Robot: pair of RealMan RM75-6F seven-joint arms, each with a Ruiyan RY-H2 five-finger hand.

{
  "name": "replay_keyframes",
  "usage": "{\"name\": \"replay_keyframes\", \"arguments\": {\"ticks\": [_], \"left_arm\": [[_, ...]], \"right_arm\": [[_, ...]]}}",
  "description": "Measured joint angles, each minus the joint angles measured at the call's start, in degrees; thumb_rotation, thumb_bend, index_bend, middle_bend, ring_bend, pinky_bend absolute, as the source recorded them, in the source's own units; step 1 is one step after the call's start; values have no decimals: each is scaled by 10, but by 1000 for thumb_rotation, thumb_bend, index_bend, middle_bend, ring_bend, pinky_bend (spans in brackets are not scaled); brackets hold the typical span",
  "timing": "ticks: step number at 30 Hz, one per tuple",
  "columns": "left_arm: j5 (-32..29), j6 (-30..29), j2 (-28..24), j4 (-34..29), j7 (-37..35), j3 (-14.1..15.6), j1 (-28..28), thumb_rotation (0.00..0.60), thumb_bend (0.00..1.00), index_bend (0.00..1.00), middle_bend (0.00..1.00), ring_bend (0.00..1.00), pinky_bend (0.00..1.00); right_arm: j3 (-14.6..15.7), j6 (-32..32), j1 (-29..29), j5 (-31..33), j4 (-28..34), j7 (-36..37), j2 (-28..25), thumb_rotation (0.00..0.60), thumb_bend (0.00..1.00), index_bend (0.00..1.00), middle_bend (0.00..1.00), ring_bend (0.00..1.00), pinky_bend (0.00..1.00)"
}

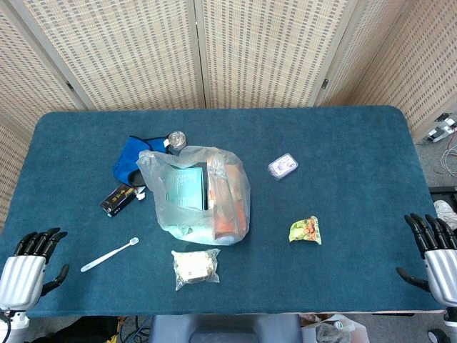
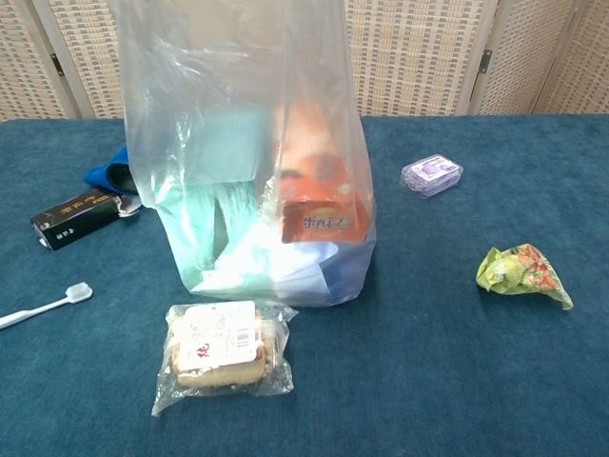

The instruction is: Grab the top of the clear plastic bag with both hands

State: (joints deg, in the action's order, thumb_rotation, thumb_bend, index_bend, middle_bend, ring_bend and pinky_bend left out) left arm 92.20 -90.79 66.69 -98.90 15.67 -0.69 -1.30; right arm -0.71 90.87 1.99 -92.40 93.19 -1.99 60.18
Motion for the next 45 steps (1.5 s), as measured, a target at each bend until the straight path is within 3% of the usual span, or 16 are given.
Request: {"name": "replay_keyframes", "arguments": {"ticks": [9,21,40,45], "left_arm": [[-1,12,0,0,-11,-2,-8,600,265,225,194,200,140],[5,49,-34,-8,-100,-10,-43,600,266,198,194,201,141],[18,186,-148,-83,-511,-35,-174,597,253,115,194,211,145],[13,223,-162,-91,-614,-48,-213,562,252,113,194,211,152]], "right_arm": [[-4,0,-3,4,5,-2,-4,600,73,10,82,0,83],[-2,18,2,-11,21,5,-14,600,73,10,82,0,83],[-1,41,9,-34,55,-23,-36,600,73,10,82,0,82],[0,45,11,-35,60,-29,-40,600,73,10,82,0,83]]}}
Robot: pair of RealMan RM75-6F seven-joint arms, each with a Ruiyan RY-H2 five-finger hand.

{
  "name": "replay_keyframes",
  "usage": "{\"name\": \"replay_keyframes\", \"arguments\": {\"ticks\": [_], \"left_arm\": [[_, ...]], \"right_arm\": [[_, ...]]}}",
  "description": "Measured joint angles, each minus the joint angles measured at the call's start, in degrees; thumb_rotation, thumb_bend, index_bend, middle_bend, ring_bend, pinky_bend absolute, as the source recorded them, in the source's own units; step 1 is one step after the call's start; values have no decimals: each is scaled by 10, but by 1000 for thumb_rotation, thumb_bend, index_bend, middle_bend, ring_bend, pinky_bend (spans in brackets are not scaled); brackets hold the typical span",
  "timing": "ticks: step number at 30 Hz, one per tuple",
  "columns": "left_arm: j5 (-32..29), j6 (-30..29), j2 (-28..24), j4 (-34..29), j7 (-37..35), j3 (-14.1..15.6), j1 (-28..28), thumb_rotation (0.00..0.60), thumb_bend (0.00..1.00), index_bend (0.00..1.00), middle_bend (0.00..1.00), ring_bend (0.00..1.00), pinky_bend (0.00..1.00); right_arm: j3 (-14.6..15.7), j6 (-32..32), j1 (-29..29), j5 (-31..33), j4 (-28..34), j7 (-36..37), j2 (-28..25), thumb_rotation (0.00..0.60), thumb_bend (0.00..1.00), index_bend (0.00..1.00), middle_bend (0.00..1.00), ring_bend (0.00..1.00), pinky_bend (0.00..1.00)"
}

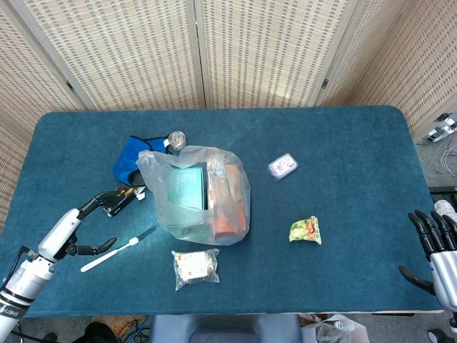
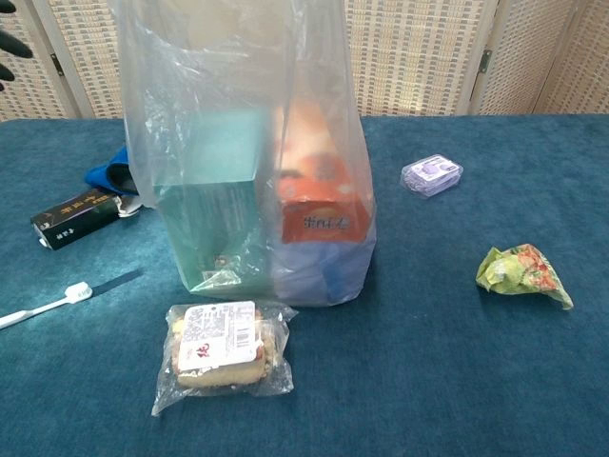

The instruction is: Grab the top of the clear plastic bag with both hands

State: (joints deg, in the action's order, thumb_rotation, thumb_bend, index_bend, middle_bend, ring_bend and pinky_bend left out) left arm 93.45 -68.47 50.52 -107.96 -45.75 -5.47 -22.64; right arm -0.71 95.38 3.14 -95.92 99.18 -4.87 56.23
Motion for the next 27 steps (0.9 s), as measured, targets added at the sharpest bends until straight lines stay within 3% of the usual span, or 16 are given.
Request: {"name": "replay_keyframes", "arguments": {"ticks": [7,13,18,27], "left_arm": [[-14,50,-8,-1,-133,-22,-58,515,252,113,194,212,173],[-34,83,-4,2,-204,-41,-98,485,252,113,194,212,180],[-22,104,0,11,-265,-46,-125,410,252,114,194,212,180],[14,122,13,31,-378,-45,-178,402,252,122,194,214,180]], "right_arm": [[3,2,2,-7,8,-8,-4,600,73,10,82,0,83],[3,2,1,-14,16,-18,-7,600,74,10,82,0,83],[2,-2,0,-13,19,-23,-7,600,74,10,82,0,83],[1,-10,-4,-12,24,-30,-9,600,73,9,82,0,83]]}}
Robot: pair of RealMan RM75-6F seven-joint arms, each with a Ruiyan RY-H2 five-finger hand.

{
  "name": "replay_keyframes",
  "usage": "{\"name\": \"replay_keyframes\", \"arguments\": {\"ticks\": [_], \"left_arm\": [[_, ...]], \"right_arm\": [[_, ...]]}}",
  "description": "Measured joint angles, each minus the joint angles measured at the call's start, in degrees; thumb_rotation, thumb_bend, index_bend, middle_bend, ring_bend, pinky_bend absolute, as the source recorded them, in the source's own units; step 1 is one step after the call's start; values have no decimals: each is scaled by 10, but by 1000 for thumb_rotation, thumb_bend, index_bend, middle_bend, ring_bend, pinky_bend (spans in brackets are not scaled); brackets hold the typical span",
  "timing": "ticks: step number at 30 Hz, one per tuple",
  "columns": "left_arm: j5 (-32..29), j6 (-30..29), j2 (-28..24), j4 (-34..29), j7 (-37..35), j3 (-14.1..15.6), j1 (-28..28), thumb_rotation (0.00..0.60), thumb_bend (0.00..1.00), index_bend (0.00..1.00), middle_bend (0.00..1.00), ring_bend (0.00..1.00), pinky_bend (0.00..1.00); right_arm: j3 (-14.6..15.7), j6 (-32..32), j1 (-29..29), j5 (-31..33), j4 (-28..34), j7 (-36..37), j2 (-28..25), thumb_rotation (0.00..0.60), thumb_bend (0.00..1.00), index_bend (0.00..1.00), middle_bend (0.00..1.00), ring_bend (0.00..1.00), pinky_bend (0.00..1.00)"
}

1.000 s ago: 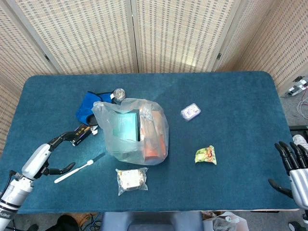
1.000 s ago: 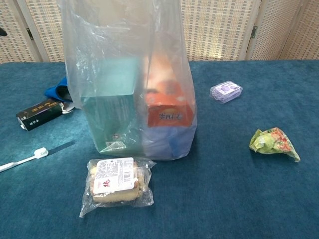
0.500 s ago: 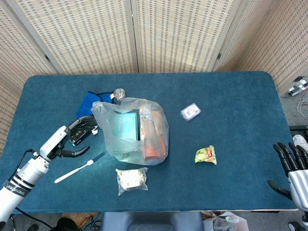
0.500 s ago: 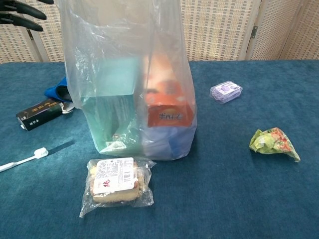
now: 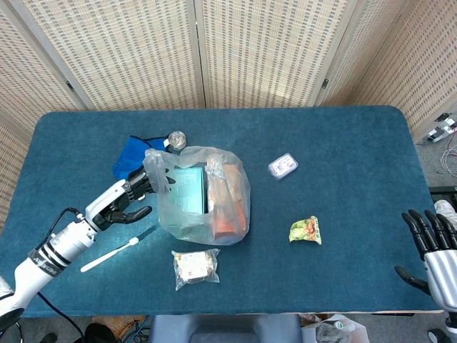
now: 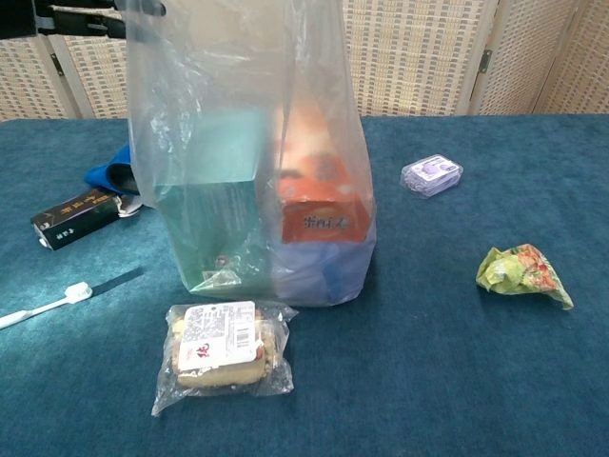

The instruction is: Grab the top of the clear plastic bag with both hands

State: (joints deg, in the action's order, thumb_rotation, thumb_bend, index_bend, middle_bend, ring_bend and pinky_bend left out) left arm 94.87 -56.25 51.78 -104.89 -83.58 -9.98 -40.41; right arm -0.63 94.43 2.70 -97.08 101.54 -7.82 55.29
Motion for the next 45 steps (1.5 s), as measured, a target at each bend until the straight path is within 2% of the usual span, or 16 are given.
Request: {"name": "replay_keyframes", "arguments": {"ticks": [9,18,24,28,33,41,45], "left_arm": [[14,22,8,16,-71,6,-52,395,253,124,194,217,180],[-54,44,13,23,-18,-5,-66,361,253,125,194,218,180],[-64,46,10,9,1,-13,-71,356,252,133,194,223,180],[-84,55,12,4,41,-15,-73,326,252,137,194,229,184],[-126,60,19,-10,84,-22,-71,317,252,140,194,229,185],[-135,56,52,-10,123,-34,-71,293,253,141,194,229,184],[-120,50,61,-4,94,-38,-70,294,253,141,194,229,188]], "right_arm": [[-5,-5,-12,-15,7,-8,-4,600,74,9,82,0,83],[-4,2,-8,-11,-7,8,-1,600,73,10,82,0,83],[-3,7,-6,-10,-15,17,3,600,73,10,82,0,82],[-2,9,-3,-7,-21,24,4,600,74,10,82,0,83],[-1,9,-1,-4,-26,29,5,600,73,9,82,0,83],[-2,7,-4,-7,-23,28,4,600,74,10,82,0,83],[-2,5,-6,-7,-21,26,3,600,74,10,82,0,83]]}}
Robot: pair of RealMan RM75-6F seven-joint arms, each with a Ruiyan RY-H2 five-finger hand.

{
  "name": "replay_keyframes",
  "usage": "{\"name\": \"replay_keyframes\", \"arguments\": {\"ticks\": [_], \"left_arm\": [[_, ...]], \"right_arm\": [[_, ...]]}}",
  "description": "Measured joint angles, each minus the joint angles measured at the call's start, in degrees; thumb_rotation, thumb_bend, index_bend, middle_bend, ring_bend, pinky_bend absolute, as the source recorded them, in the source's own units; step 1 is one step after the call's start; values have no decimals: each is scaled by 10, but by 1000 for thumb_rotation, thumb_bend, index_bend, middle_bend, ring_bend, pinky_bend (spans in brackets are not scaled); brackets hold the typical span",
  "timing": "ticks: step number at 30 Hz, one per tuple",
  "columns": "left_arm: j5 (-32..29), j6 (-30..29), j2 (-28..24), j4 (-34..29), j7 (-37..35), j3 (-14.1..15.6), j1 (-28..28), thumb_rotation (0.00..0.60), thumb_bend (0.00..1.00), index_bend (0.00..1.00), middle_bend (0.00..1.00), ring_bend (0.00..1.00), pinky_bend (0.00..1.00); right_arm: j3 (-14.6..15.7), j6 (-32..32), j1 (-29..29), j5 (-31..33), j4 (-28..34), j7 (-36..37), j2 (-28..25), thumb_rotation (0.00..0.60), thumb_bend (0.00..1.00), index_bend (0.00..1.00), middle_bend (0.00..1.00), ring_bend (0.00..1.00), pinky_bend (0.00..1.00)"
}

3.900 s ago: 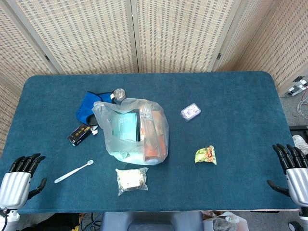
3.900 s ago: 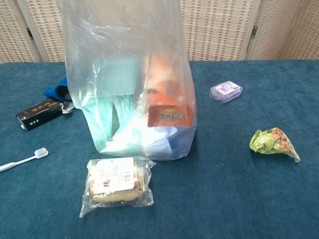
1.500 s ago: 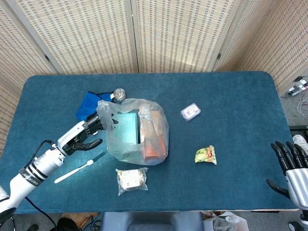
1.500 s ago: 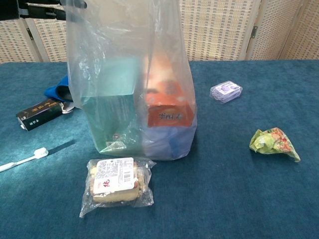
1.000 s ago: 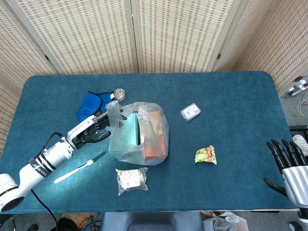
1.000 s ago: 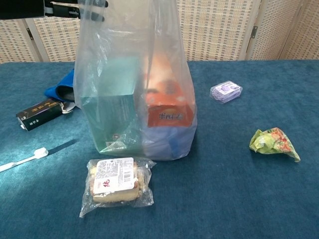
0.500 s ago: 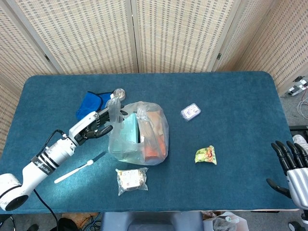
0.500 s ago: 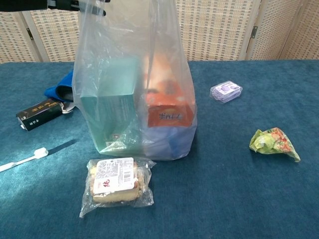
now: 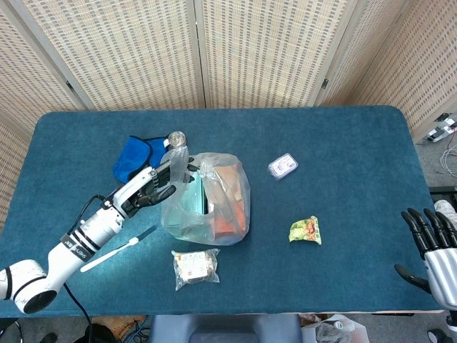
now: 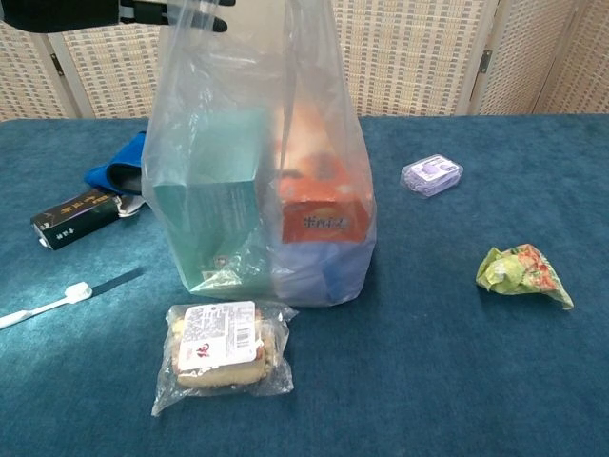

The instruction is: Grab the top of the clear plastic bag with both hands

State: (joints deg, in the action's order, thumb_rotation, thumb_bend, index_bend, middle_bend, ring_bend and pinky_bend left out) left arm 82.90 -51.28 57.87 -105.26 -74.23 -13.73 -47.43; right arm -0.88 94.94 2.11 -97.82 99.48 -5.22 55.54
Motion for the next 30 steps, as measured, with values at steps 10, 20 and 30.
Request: {"name": "replay_keyframes", "arguments": {"ticks": [10,20,30], "left_arm": [[49,-24,17,30,-129,-4,-3,294,252,141,194,226,266],[63,-26,26,44,-188,6,-12,300,252,141,194,226,334],[60,-21,30,40,-179,11,-19,297,252,142,194,227,334]], "right_arm": [[-2,-6,-5,2,6,-5,0,600,73,10,82,0,83],[-9,-21,-24,-8,17,-10,-2,600,73,10,82,0,83],[-39,-53,-76,-37,60,-41,-13,600,73,10,82,0,83]]}}
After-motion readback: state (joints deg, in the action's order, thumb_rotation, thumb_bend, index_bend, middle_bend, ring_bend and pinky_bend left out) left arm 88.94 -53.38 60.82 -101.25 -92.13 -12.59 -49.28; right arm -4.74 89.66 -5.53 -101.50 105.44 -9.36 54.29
